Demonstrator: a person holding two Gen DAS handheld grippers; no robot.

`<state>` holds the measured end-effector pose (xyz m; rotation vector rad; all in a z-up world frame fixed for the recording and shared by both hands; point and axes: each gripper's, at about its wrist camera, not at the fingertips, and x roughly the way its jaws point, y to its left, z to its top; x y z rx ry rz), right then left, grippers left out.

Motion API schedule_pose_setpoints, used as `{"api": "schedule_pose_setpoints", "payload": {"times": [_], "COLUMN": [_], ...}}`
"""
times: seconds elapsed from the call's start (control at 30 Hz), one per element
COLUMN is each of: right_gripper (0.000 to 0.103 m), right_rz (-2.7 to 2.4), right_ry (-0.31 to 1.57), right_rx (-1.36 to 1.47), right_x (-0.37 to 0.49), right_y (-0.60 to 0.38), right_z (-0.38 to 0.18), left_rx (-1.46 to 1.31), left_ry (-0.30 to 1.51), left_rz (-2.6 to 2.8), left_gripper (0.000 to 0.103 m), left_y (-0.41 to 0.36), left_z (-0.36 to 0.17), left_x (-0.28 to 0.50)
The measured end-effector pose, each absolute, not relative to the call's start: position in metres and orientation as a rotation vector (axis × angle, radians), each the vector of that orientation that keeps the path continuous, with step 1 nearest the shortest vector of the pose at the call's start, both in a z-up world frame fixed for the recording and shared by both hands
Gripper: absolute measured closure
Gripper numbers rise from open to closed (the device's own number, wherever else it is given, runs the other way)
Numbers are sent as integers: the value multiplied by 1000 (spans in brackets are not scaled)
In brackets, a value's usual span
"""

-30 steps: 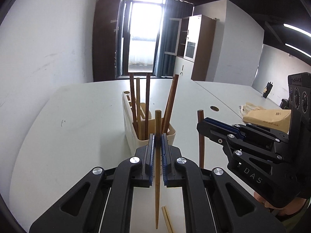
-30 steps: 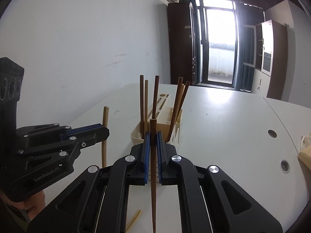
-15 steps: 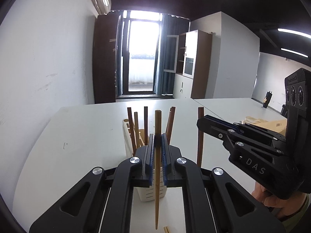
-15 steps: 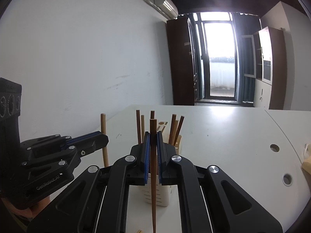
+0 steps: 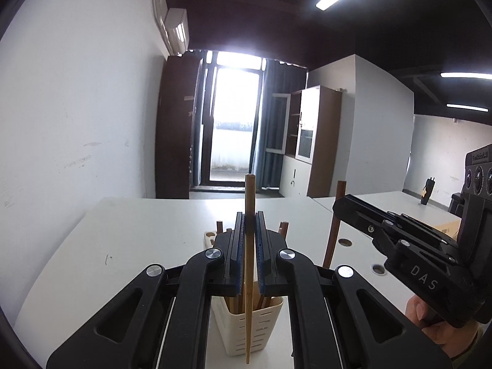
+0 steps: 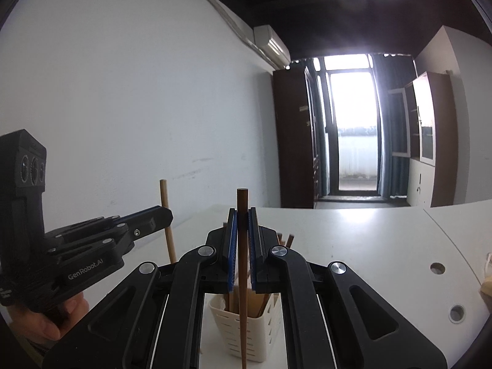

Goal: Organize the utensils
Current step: 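Lower both chopsticks into the holder slots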

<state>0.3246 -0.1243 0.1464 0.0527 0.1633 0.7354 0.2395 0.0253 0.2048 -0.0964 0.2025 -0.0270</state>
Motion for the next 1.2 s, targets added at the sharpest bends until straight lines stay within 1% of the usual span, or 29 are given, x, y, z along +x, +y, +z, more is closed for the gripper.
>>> {"api": "schedule_pose_setpoints", "payload": {"times": [0.17,0.33,0.47,0.53,0.73,0.93,1.2], "right_gripper": [95,96,96,96,95,95,95], "right_rz": [734,735,744,731,712,712,716], "right_ry": [-12,-152,-221,-238,-206,-145,-24], "right_rx": [131,218,236,231,213,192,152], "right_x": [315,307,304,305,324,338,350], "right_y": [-142,-160,-165,-163,-151,-143,-131], "right_z": [156,159,159,158,146,138,128], "left_rx": [-92,-89,-84,-77,-58,-49,-46], "left_ry": [106,-68,-188,-220,-170,-49,74], "left_rz": [-20,-15,-7,3,13,21,23], "left_gripper": [97,97,97,97,97,97,97], "left_y": [22,22,19,14,8,10,16], "left_z": [216,226,226,225,209,194,180], "left_x": [227,202,190,191,220,251,266]}}
